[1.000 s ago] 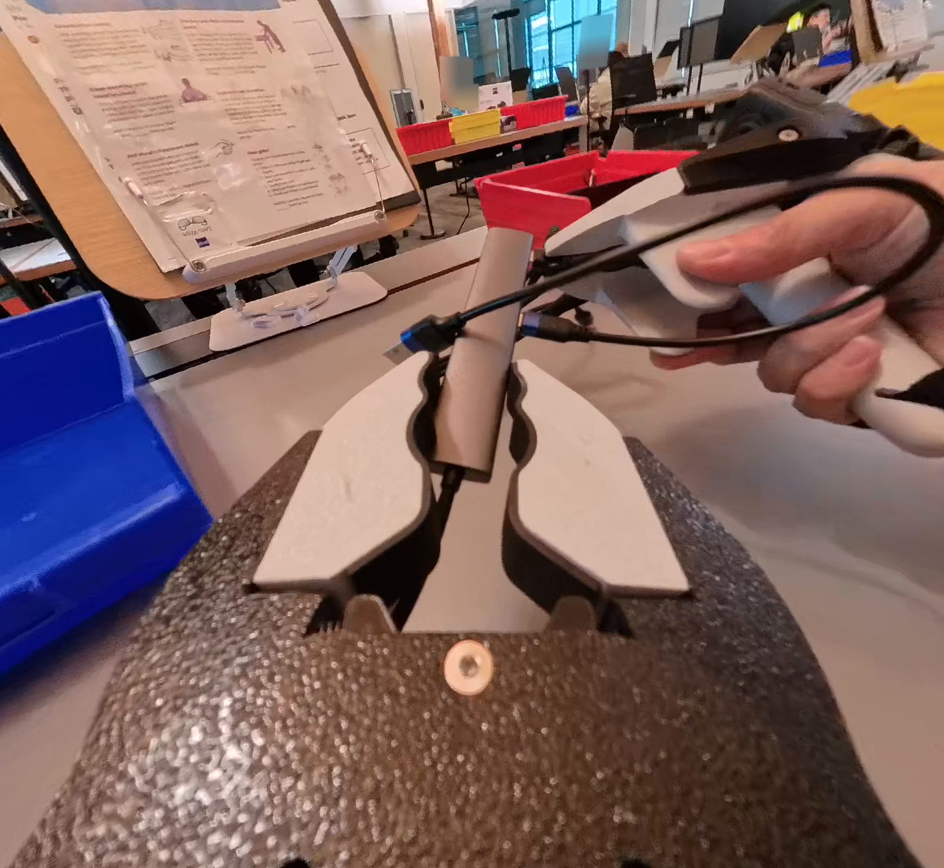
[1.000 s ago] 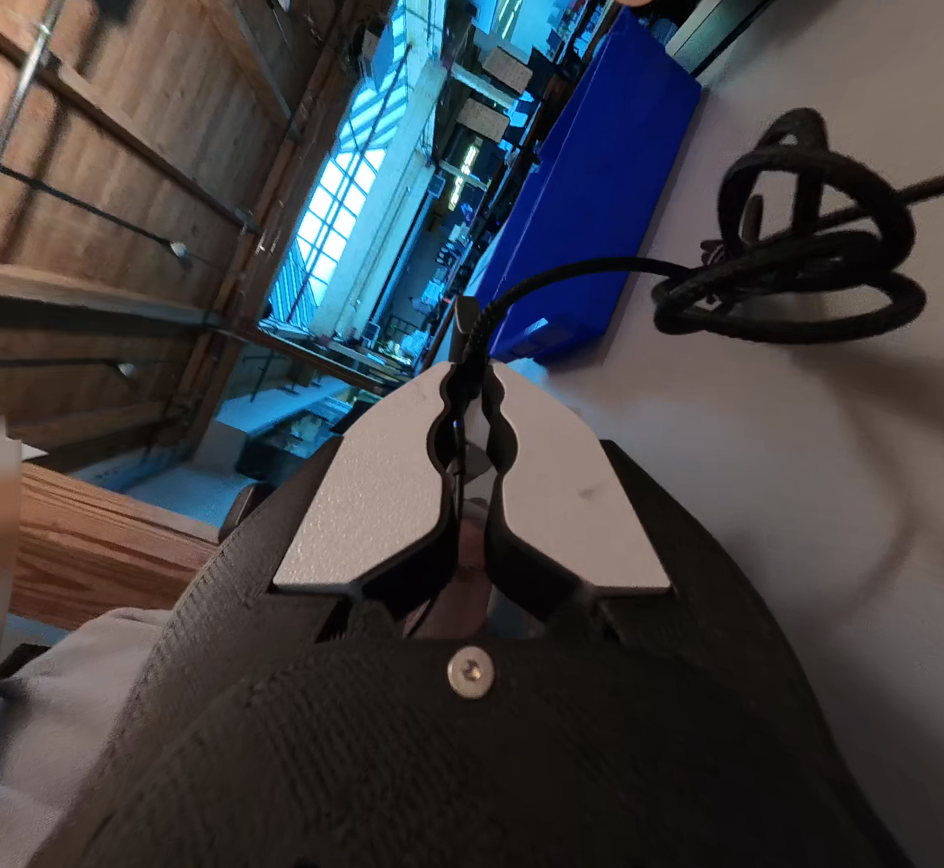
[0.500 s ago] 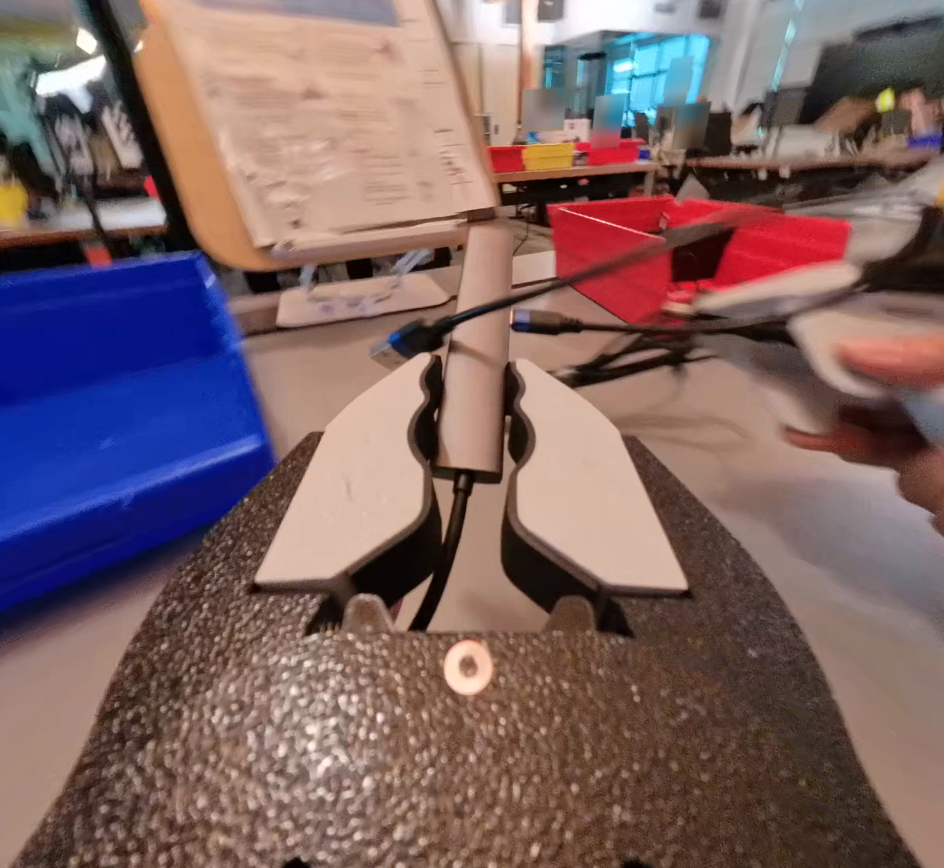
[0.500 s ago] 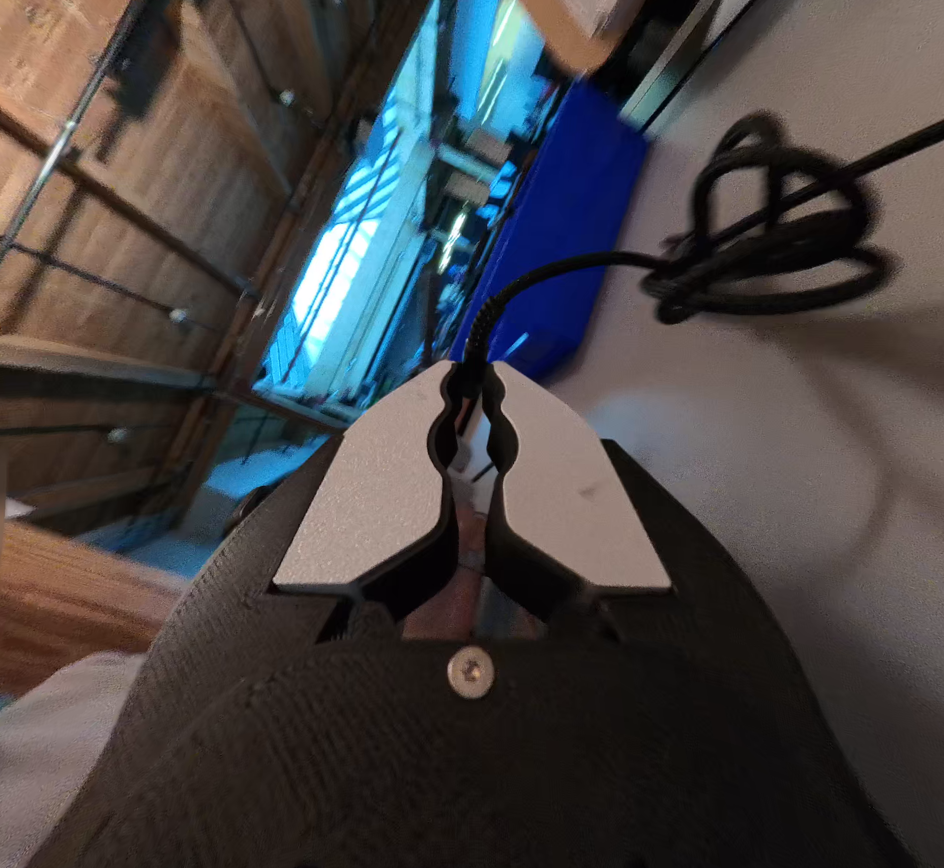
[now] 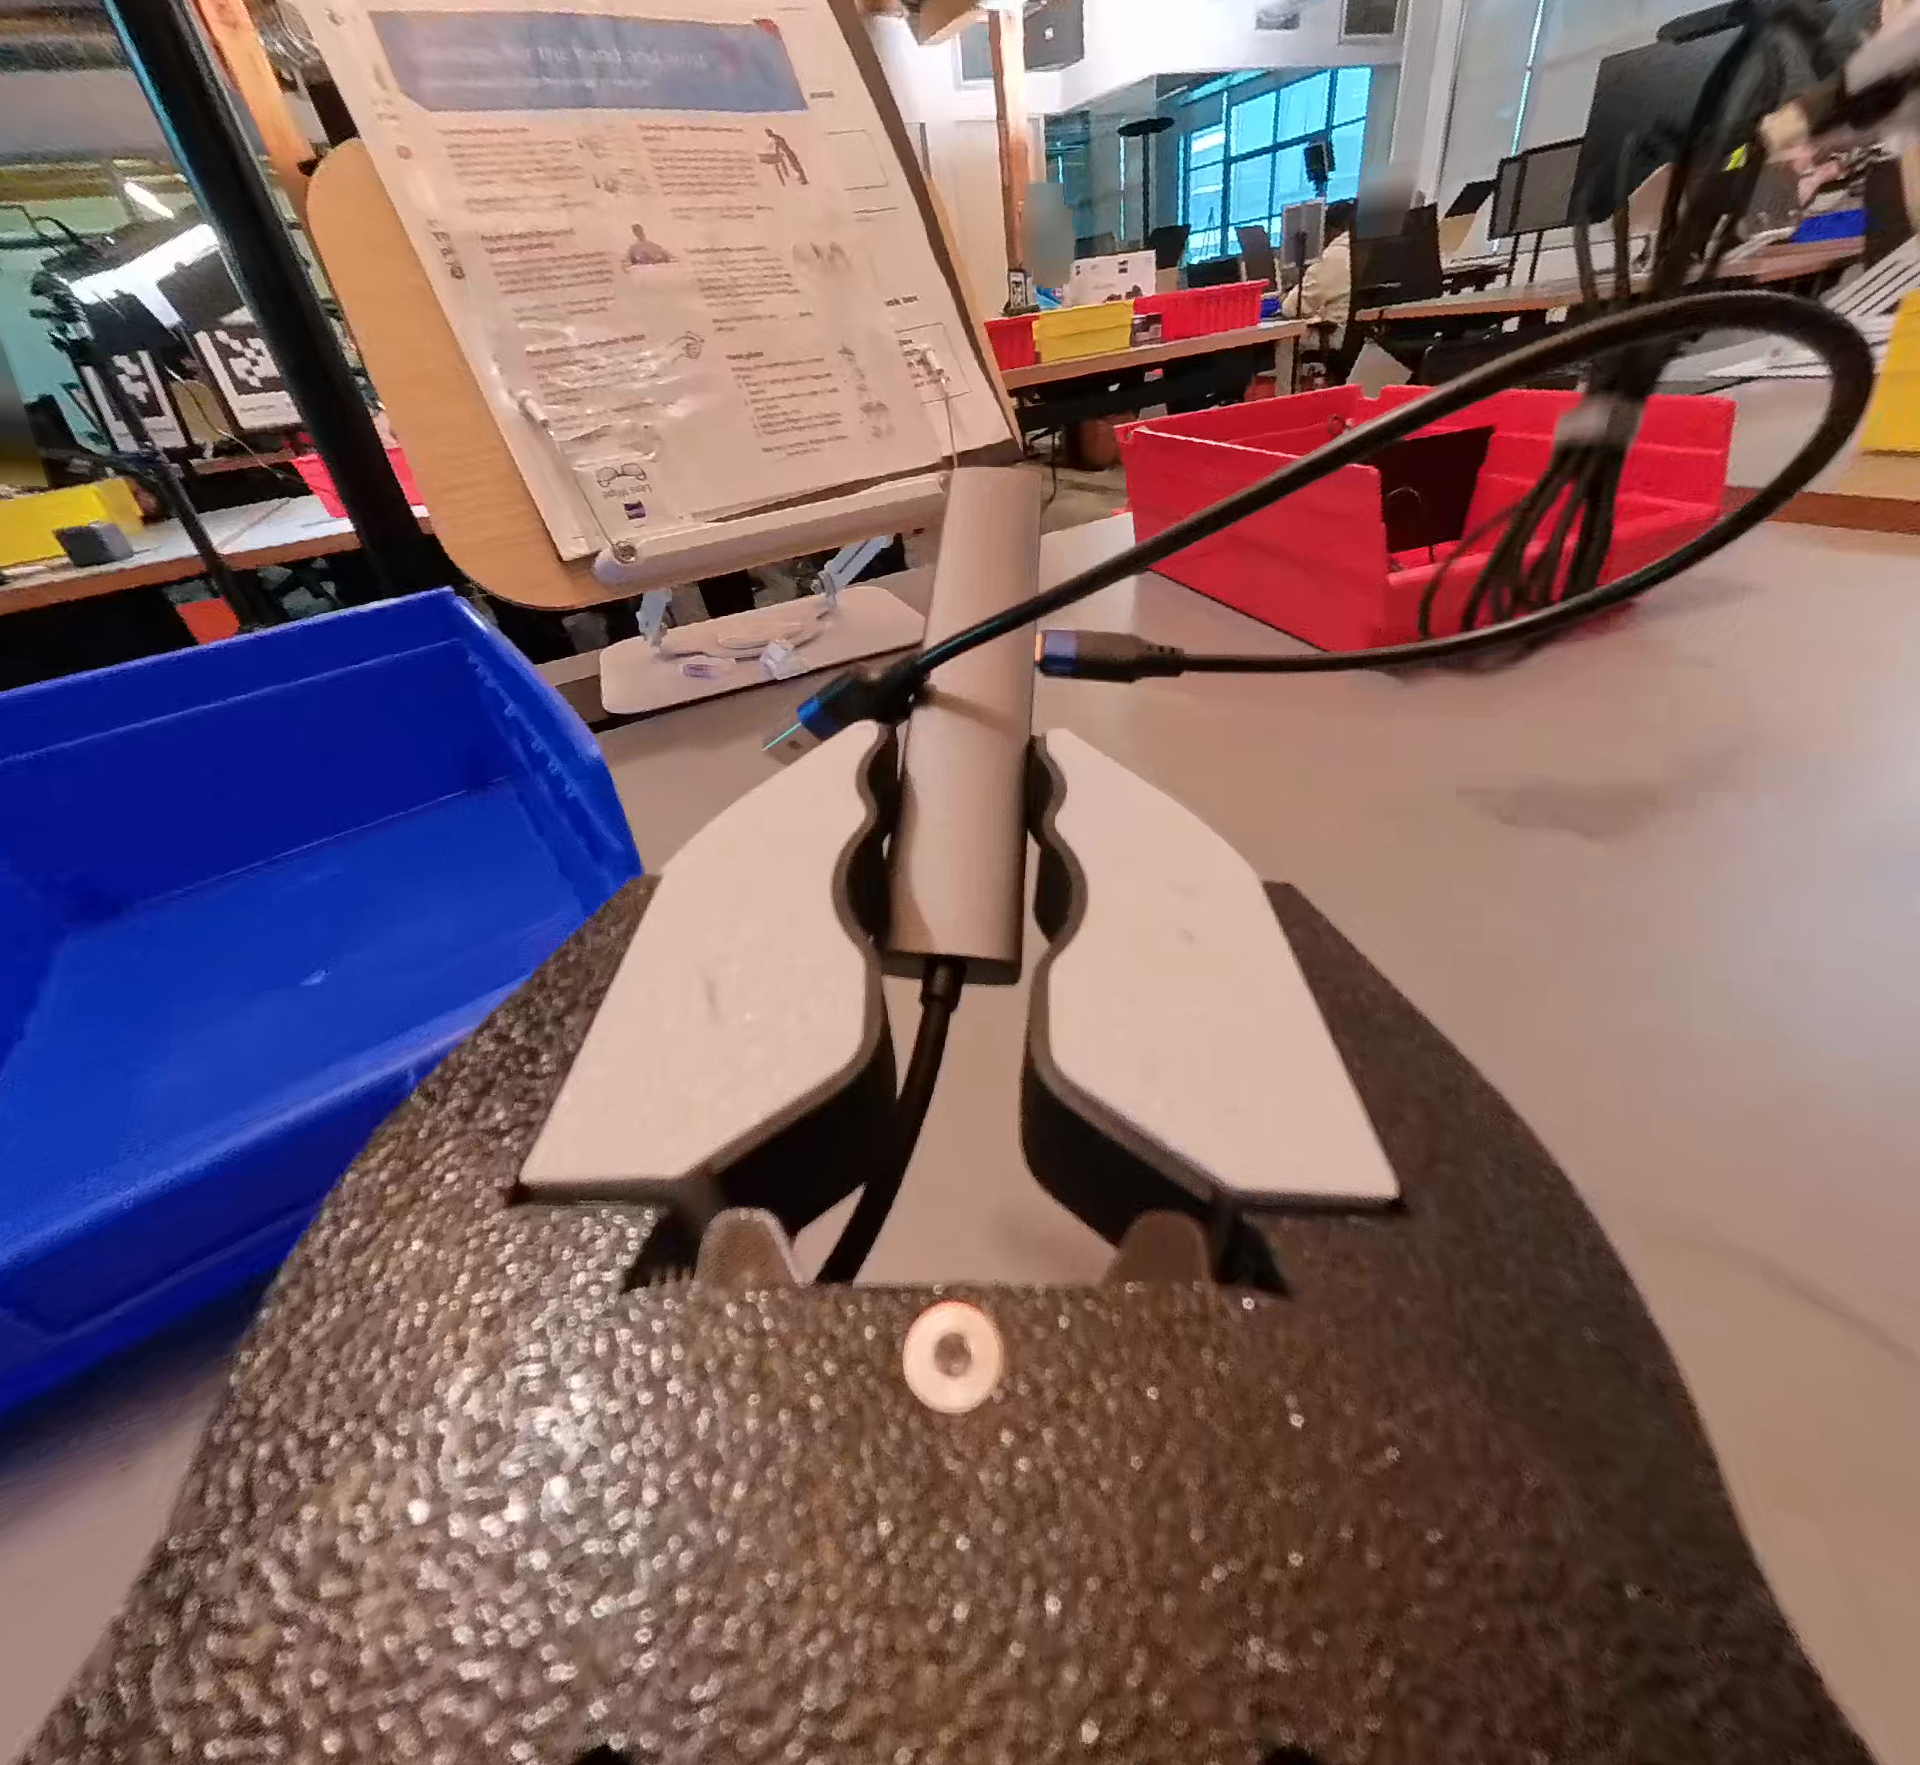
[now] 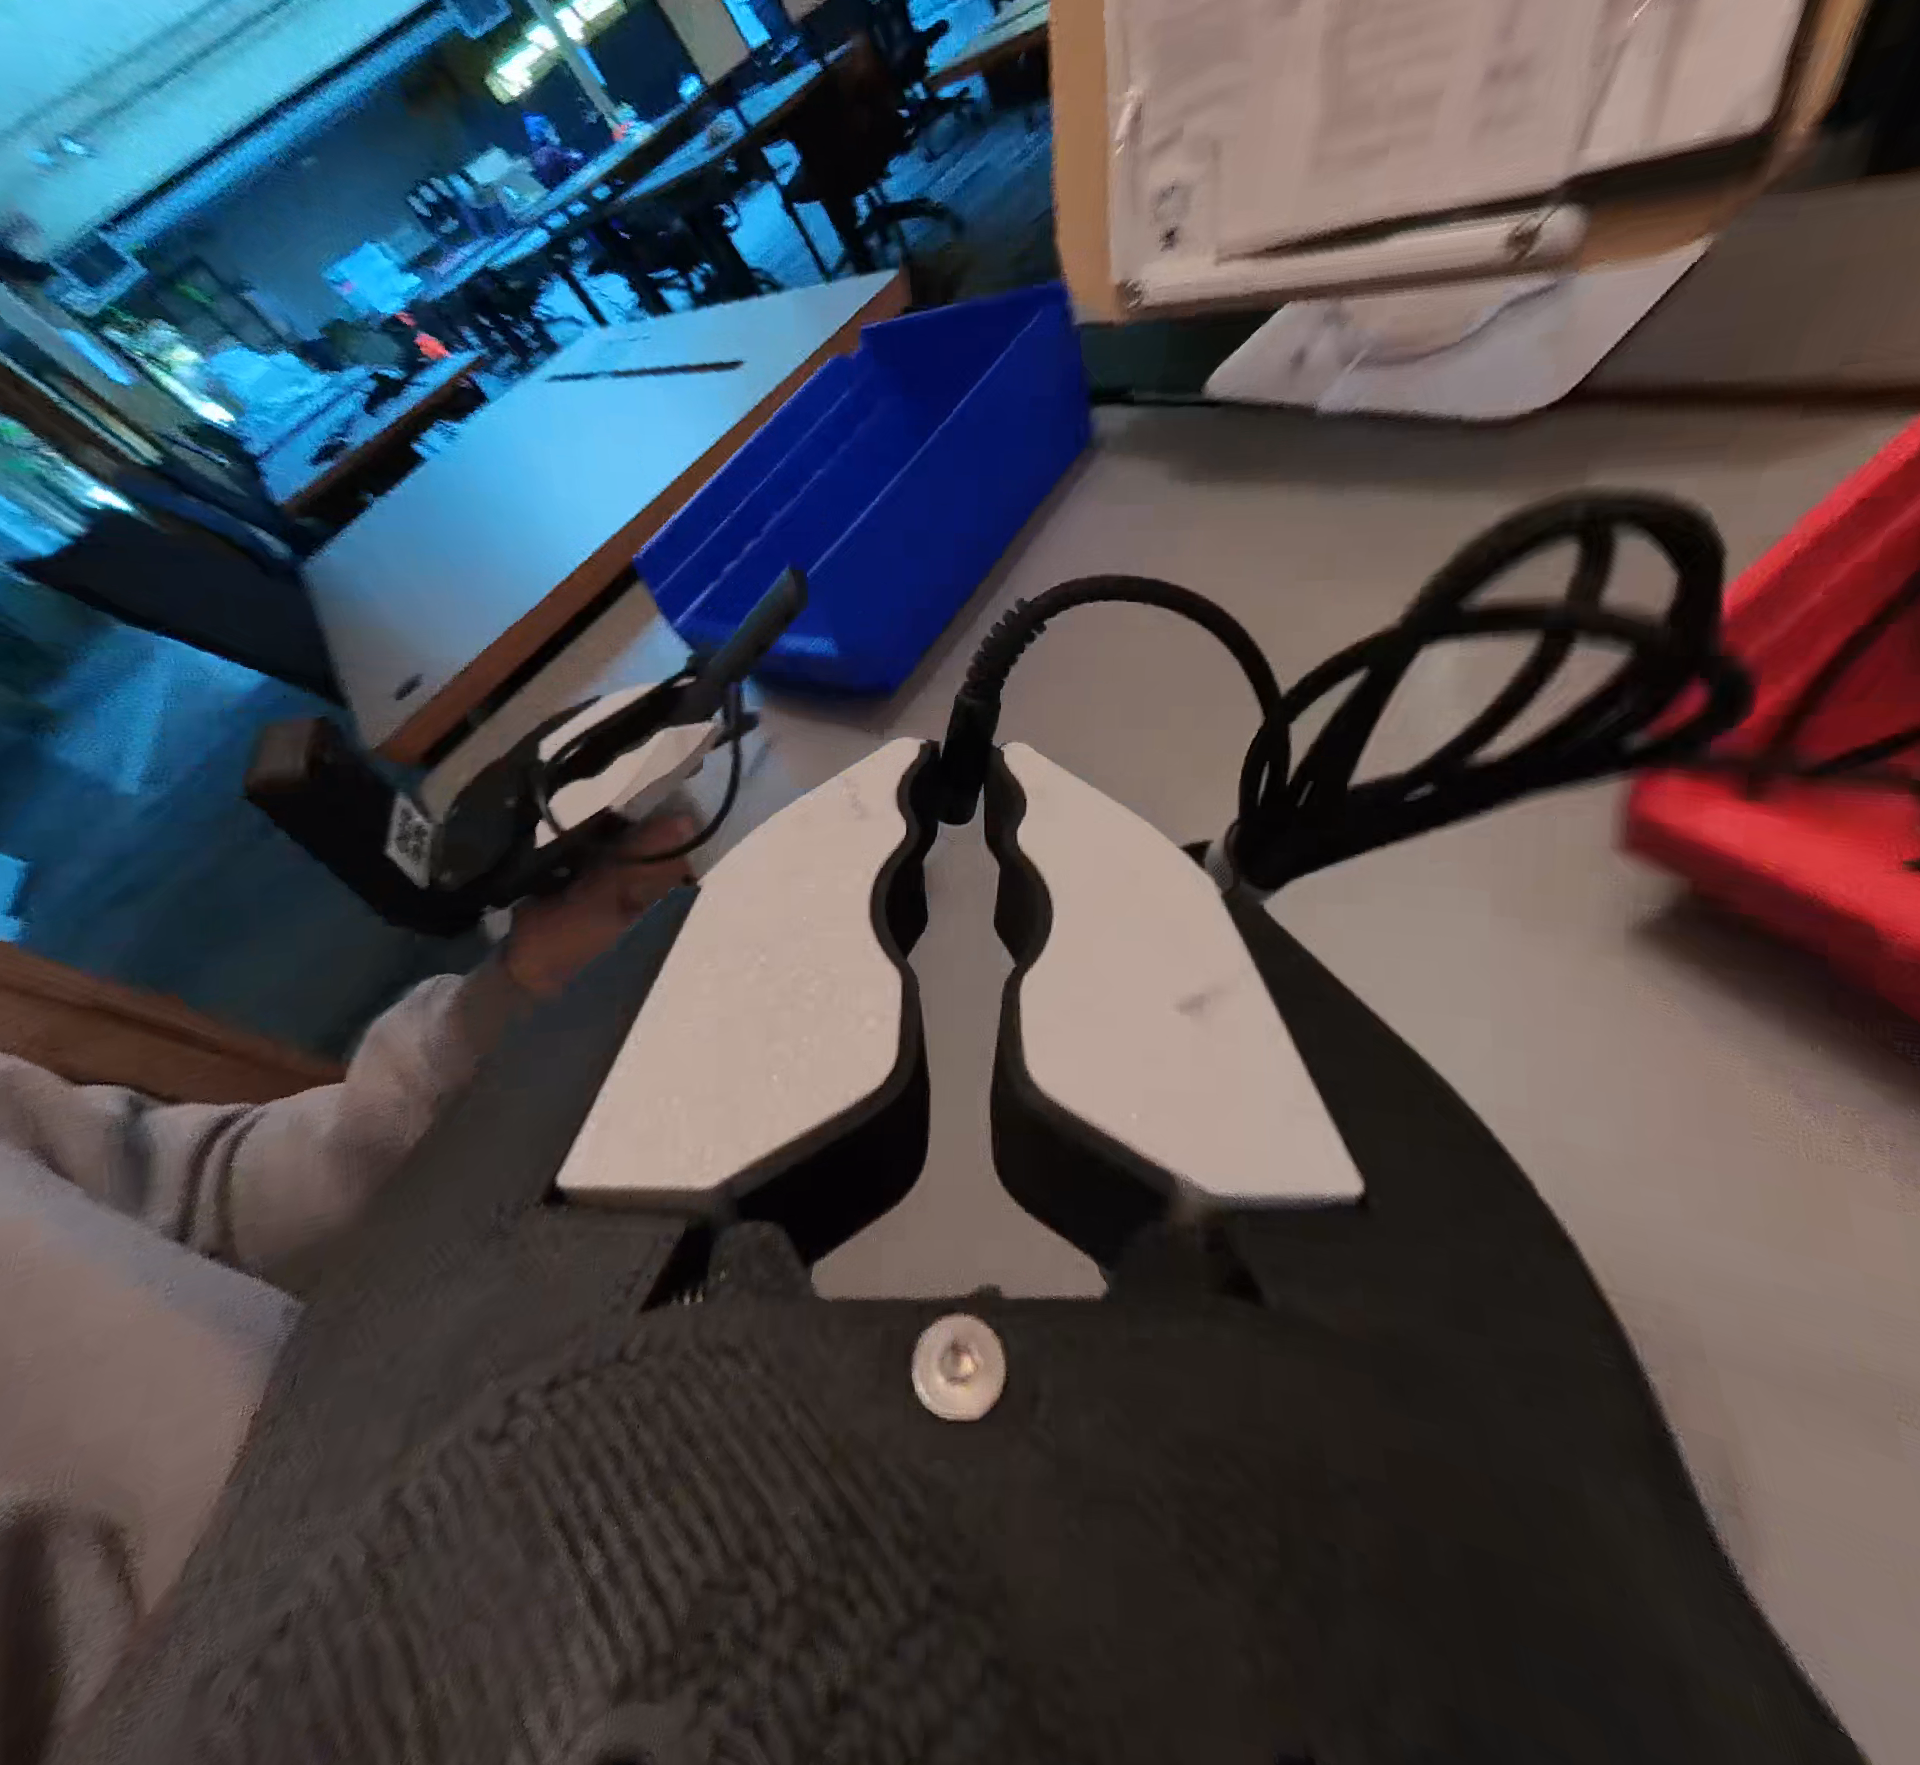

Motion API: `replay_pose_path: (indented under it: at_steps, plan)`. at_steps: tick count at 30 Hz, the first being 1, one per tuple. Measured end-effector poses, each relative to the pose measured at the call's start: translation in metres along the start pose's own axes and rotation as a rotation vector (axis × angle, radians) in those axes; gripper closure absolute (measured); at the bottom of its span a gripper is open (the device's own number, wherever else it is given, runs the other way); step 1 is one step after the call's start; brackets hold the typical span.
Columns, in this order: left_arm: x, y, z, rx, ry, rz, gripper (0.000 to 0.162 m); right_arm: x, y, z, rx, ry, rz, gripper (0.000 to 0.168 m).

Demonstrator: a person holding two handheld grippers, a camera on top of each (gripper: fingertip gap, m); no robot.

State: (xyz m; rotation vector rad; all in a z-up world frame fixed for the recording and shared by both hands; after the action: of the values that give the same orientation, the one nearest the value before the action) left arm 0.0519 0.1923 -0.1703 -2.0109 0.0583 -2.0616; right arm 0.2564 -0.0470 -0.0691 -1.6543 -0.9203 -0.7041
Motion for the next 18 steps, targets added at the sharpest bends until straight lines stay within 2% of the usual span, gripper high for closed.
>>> replay_pose_path:
  at_steps: [6,11,14,18]
  plan:
    - [-0.002,0.006,0.003,-0.031,-0.005,0.001,0.139,0.064,0.042,-0.027,-0.165,0.019,-0.085,0.160]
    - [-0.001,0.014,0.005,-0.055,-0.005,0.016,0.139,0.074,0.096,-0.018,-0.133,0.021,0.057,0.160]
    - [-0.001,0.018,0.006,-0.068,-0.005,0.021,0.139,0.069,0.119,-0.007,-0.017,0.120,0.182,0.160]
    - [-0.001,0.021,0.006,-0.079,0.000,0.024,0.139,0.062,0.151,-0.008,0.023,0.426,0.390,0.160]
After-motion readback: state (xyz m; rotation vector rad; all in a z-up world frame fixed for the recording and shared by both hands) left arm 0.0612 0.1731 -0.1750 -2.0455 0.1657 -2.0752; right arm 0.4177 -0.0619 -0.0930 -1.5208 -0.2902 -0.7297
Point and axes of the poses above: each gripper's, where its closed fingertips meet, z out along the fingers, x out of its top, y = z × x across the jaws, the point moved 7 cm from there along -z, back along the fingers, and after that the axes turned 5 degrees about z, right-handed, at the moved point
